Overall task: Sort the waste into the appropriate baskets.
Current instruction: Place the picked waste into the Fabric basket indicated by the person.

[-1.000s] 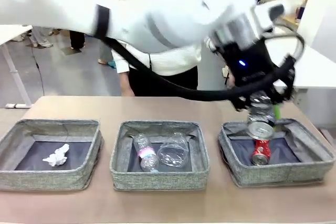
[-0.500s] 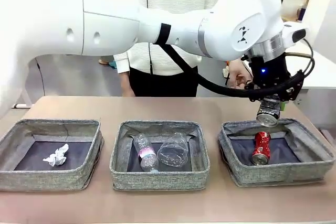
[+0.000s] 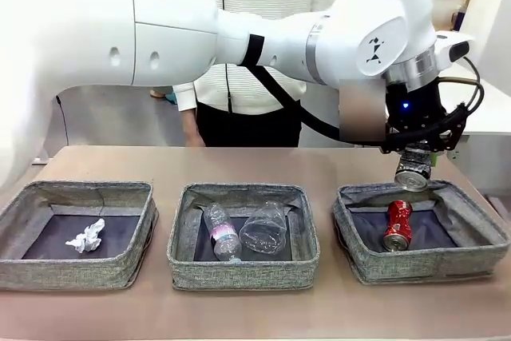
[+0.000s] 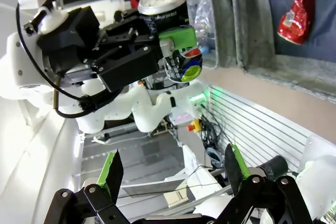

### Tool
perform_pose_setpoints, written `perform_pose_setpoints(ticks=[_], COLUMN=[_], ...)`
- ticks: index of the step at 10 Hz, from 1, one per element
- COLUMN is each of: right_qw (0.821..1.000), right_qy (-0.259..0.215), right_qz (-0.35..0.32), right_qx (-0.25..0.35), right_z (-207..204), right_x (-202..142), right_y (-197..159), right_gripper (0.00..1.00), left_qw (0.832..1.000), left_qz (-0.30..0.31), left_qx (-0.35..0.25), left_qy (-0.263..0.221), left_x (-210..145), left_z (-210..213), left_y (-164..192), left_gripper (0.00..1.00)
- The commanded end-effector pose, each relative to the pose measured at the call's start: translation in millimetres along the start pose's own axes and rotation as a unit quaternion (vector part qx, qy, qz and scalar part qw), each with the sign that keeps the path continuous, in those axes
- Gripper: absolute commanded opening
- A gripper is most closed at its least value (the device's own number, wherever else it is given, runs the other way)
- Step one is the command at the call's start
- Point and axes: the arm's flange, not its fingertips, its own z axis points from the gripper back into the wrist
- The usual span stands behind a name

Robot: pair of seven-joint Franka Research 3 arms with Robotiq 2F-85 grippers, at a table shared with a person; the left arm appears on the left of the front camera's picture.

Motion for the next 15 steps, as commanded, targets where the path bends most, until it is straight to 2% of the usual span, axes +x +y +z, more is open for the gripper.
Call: perform_pose_setpoints(ticks=[1, 2, 8, 11, 12, 13, 14, 15], right_qw=[1.0, 1.0, 1.0, 1.0, 1.0, 1.0, 0.999, 0.999], right_qy=[-0.007, -0.007, -0.007, -0.007, 0.0, -0.001, 0.007, 0.043], right_qz=[-0.009, -0.009, -0.009, -0.009, 0.0, -0.025, -0.028, -0.017], right_qx=[-0.002, -0.002, -0.002, -0.002, 0.0, -0.008, -0.018, -0.015], right_z=[2.4, 2.4, 2.4, 2.4, 0.0, -8.5, -16.4, -25.4], right_x=[1.5, 1.5, 1.5, 1.5, 0.0, 14.8, 26.5, 40.6], right_y=[3.3, 3.3, 3.3, 3.3, 0.0, 3.4, 9.3, 19.9], right_gripper=[1.0, 1.0, 1.0, 1.0, 1.0, 1.0, 1.0, 1.0], left_qw=[0.998, 0.998, 0.999, 1.0, 1.0, 0.999, 0.999, 0.999], left_qz=[-0.033, -0.035, -0.018, -0.01, -0.014, -0.018, -0.017, 0.003], left_qx=[0.025, 0.027, 0.005, -0.013, -0.023, -0.032, -0.018, 0.012], left_qy=[-0.037, -0.041, -0.04, -0.016, 0.0, 0.014, 0.028, 0.042], left_x=[0.0, -1.3, -0.9, -4.3, -10.9, -22.8, -38.1, -62.1], left_z=[4.3, 5.5, 19.0, 37.9, 56.8, 84.7, 115.4, 152.4], left_y=[-0.7, -1.5, 6.6, 17.8, 29.5, 52.6, 84.2, 129.3], left_gripper=[0.79, 1.0, 1.0, 1.0, 1.0, 1.0, 1.0, 1.0])
